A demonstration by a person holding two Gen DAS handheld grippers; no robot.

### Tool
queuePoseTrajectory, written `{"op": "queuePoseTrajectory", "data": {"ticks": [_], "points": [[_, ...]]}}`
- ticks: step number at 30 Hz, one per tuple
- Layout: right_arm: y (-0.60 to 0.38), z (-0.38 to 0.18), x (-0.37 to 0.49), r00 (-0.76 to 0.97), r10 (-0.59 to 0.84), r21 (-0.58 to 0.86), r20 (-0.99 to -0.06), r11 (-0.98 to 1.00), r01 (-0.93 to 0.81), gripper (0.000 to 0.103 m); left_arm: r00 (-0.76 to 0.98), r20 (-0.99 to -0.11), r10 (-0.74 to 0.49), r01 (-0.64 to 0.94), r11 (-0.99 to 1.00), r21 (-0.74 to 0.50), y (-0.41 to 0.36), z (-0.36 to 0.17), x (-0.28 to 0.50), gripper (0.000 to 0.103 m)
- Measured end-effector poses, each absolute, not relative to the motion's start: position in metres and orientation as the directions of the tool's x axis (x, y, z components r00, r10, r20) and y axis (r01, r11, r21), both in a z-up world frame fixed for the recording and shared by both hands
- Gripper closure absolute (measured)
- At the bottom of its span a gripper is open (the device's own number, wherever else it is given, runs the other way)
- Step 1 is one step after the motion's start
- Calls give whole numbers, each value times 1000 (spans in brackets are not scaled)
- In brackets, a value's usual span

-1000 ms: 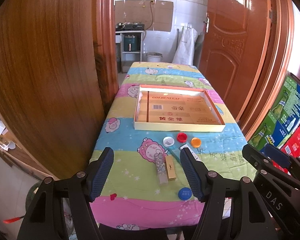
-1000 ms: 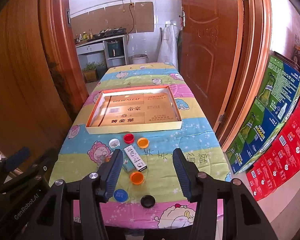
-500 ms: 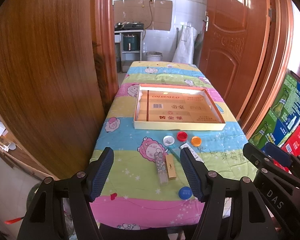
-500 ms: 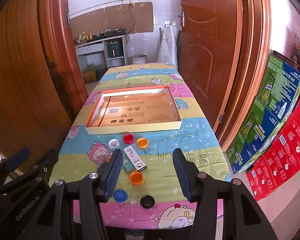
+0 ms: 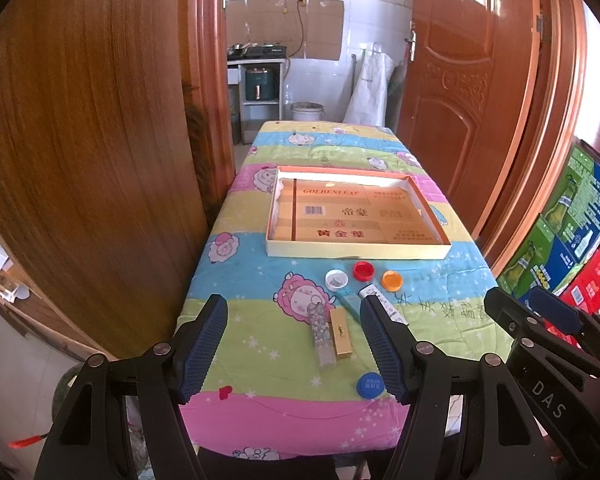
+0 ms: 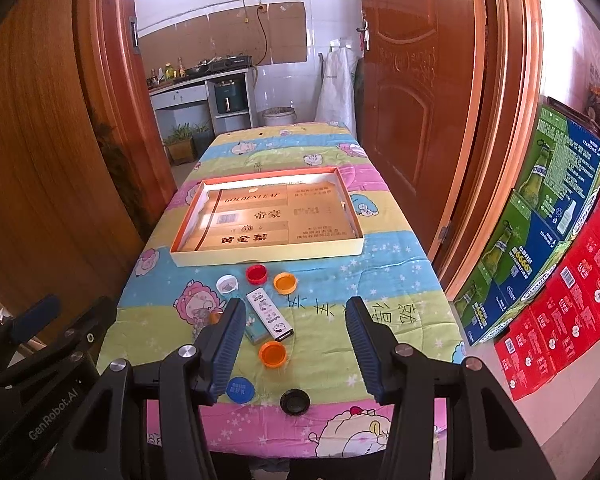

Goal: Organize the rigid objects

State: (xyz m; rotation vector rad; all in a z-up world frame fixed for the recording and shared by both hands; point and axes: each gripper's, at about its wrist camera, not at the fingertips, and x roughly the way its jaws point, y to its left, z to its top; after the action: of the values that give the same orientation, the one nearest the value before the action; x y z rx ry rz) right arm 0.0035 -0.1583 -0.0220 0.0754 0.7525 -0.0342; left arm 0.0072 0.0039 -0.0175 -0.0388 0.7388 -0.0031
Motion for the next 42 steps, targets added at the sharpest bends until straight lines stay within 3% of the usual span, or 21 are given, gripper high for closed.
{"op": "queuePoseTrajectory", "data": {"ticks": [27,31,42], "points": [[-160,-30,1,722,-5,57,-692,997,61,52,728,-685,-24,-2,999,-38,3,-24,10,32],[-158,-35,-3,740,-37,5,-672,998,55,52,724,-689,-35,11,999,-38,2,-29,11,32],[-171,-81,-17,701,63,45,-710,998,-44,52,701,-703,-115,93,993,-70,-7,-71,10,32]]}}
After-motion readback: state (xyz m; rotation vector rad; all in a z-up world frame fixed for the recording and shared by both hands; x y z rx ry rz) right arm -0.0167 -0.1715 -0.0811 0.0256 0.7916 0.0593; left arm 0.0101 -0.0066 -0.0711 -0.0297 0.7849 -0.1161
